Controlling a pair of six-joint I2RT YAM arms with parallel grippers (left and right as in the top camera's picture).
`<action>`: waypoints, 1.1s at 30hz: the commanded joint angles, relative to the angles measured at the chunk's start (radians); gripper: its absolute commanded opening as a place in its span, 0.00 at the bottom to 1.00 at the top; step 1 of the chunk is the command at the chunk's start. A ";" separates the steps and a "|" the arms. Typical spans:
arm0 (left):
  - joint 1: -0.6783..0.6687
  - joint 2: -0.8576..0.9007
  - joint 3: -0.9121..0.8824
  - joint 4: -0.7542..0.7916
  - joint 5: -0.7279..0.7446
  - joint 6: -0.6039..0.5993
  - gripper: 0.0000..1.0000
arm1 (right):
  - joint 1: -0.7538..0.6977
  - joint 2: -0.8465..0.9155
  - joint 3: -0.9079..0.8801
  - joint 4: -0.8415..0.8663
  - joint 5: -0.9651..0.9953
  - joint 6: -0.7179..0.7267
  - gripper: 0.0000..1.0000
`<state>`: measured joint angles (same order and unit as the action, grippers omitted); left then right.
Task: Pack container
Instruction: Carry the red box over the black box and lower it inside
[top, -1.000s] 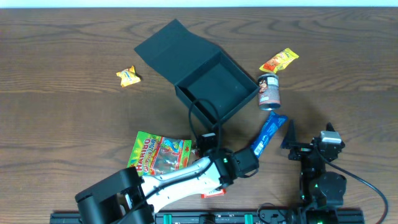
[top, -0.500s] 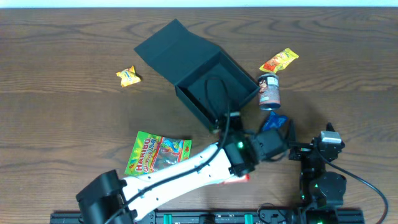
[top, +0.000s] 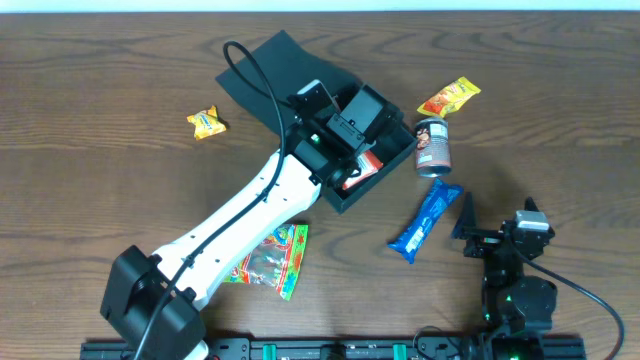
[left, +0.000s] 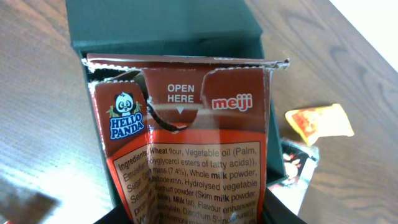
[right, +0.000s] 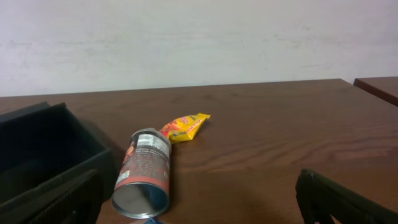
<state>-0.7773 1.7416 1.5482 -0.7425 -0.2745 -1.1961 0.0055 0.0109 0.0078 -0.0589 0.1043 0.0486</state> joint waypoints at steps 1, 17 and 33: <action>0.005 0.032 0.019 0.015 0.001 0.011 0.39 | -0.011 -0.005 -0.002 -0.005 0.000 0.006 0.99; 0.060 0.232 0.019 -0.076 0.005 -0.068 0.43 | -0.011 -0.005 -0.002 -0.005 0.000 0.006 0.99; 0.105 0.235 0.018 -0.095 -0.101 0.058 0.52 | -0.011 -0.005 -0.002 -0.005 0.000 0.006 0.99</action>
<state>-0.6777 1.9602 1.5528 -0.8314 -0.3241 -1.1877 0.0055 0.0109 0.0078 -0.0593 0.1043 0.0486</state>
